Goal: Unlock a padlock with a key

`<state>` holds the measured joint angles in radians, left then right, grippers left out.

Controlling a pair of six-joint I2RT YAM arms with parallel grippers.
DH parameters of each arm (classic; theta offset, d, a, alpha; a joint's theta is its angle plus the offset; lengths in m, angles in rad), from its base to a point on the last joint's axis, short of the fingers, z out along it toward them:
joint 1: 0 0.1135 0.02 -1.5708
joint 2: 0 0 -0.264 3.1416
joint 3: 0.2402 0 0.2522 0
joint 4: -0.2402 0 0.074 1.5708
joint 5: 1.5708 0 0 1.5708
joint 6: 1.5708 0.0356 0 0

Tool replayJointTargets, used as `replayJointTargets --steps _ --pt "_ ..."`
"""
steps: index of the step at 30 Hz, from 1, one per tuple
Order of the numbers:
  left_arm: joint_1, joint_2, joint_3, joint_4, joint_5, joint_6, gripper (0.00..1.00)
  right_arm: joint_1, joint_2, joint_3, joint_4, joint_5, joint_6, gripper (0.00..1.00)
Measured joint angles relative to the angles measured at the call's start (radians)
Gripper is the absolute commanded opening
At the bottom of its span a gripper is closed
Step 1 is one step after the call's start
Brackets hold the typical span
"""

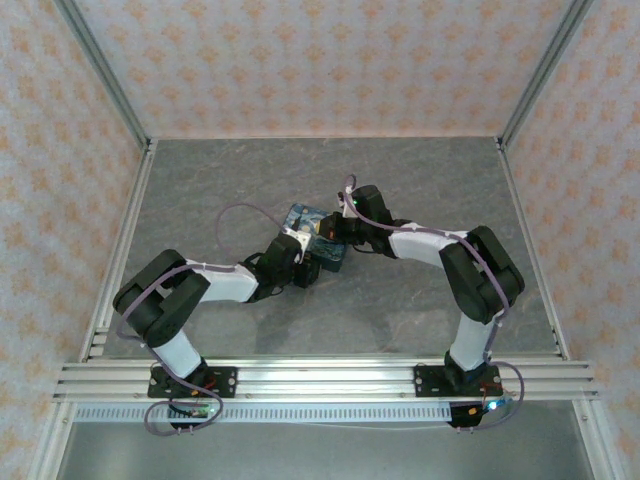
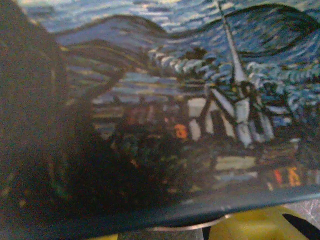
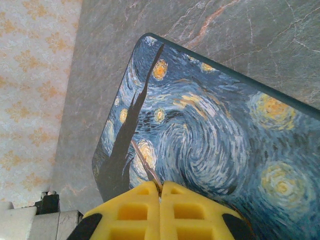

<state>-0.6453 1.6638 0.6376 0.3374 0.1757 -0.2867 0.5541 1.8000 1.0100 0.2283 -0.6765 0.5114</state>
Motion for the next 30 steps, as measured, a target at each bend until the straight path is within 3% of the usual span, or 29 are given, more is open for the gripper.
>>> replayJointTargets --steps 30 --pt "-0.001 0.013 0.000 0.033 0.020 -0.064 0.27 0.000 -0.005 -0.003 0.001 0.016 0.000 0.00"
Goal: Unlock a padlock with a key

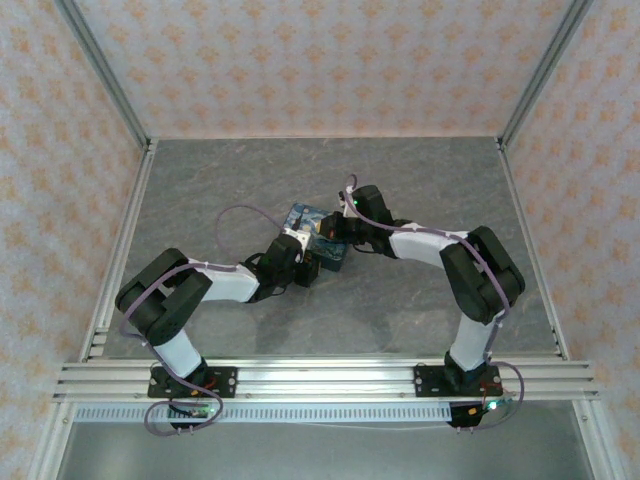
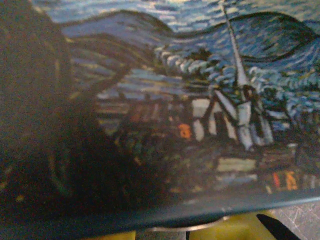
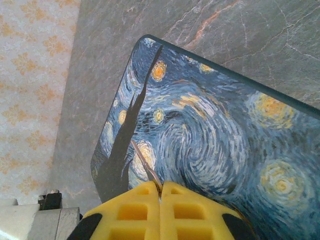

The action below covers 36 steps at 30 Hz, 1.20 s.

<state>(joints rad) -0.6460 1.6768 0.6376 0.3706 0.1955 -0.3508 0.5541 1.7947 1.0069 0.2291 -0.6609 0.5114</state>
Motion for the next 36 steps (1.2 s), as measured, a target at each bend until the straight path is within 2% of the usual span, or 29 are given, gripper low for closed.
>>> replayJointTargets --steps 14,29,36 --pt "-0.002 -0.045 0.003 -0.020 0.034 -0.079 0.24 0.007 -0.103 -0.063 -0.043 0.053 -0.024 0.00" --pt "-0.002 -0.130 0.135 -0.249 0.125 -0.239 0.21 0.008 -0.480 -0.321 -0.063 0.172 -0.142 0.00" --pt "-0.002 -0.130 0.194 -0.283 0.160 -0.339 0.18 0.008 -0.612 -0.497 -0.045 0.191 -0.158 0.00"
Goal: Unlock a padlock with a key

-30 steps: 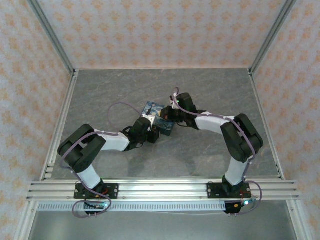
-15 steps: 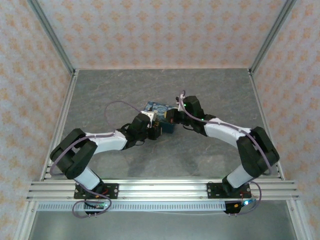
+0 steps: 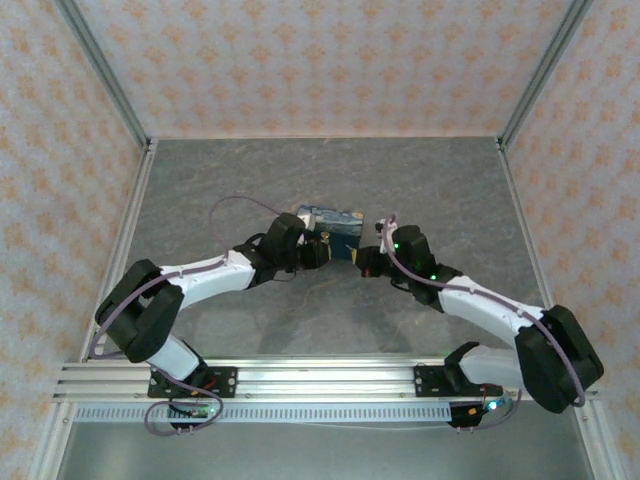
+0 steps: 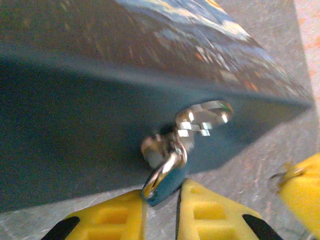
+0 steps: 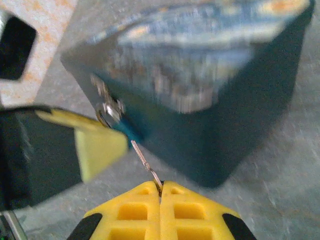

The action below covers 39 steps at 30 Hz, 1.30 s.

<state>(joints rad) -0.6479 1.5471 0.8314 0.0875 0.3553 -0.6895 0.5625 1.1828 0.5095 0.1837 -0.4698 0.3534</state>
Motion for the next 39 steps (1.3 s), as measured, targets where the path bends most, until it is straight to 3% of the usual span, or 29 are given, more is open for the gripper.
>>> replayJointTargets --steps 7,20,26,33,39 --pt "0.000 0.000 0.043 -0.015 0.004 -0.073 0.17 0.007 -0.088 -0.089 0.034 0.007 -0.004 0.00" --pt "0.000 -0.008 0.064 -0.094 -0.057 -0.064 0.23 0.006 -0.071 -0.067 0.018 0.025 -0.003 0.00" --pt "0.000 -0.063 0.052 -0.110 -0.087 -0.018 0.39 -0.087 0.061 0.059 0.051 -0.087 0.031 0.00" --pt "-0.004 -0.097 0.006 -0.111 -0.105 0.018 0.47 -0.178 0.277 0.220 0.111 -0.216 0.063 0.00" --pt "-0.015 -0.097 -0.008 -0.110 -0.106 0.029 0.55 -0.193 0.369 0.263 0.105 -0.229 0.061 0.00"
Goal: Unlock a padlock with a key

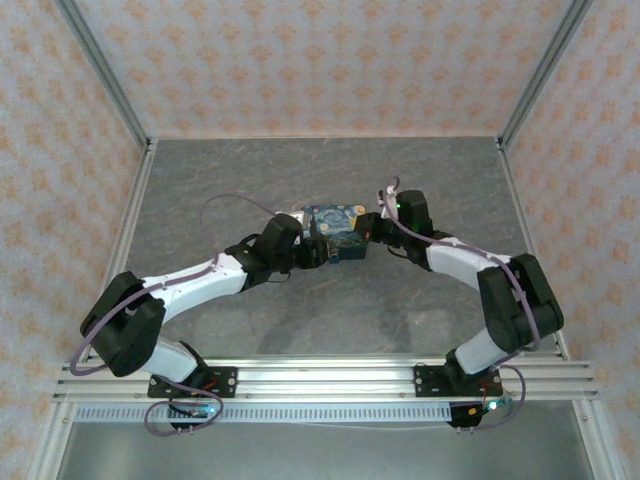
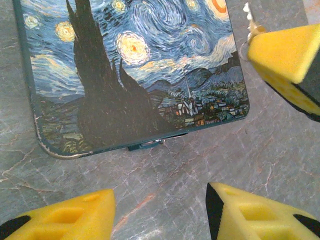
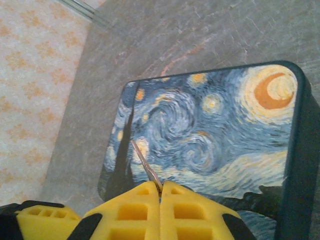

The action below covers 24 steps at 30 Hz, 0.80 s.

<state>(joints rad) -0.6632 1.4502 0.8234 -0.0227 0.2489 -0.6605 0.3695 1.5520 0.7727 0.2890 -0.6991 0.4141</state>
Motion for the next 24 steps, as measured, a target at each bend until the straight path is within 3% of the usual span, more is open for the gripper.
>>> replayJointTargets --steps 10,24 --pt "-0.005 0.000 -0.001 0.000 -0.018 0.034 0.58 0.030 0.039 -0.003 -0.035 0.013 -0.023 0.00" --pt "-0.005 -0.044 -0.062 -0.043 -0.065 0.072 0.64 0.186 0.058 -0.032 0.080 0.017 0.096 0.00"
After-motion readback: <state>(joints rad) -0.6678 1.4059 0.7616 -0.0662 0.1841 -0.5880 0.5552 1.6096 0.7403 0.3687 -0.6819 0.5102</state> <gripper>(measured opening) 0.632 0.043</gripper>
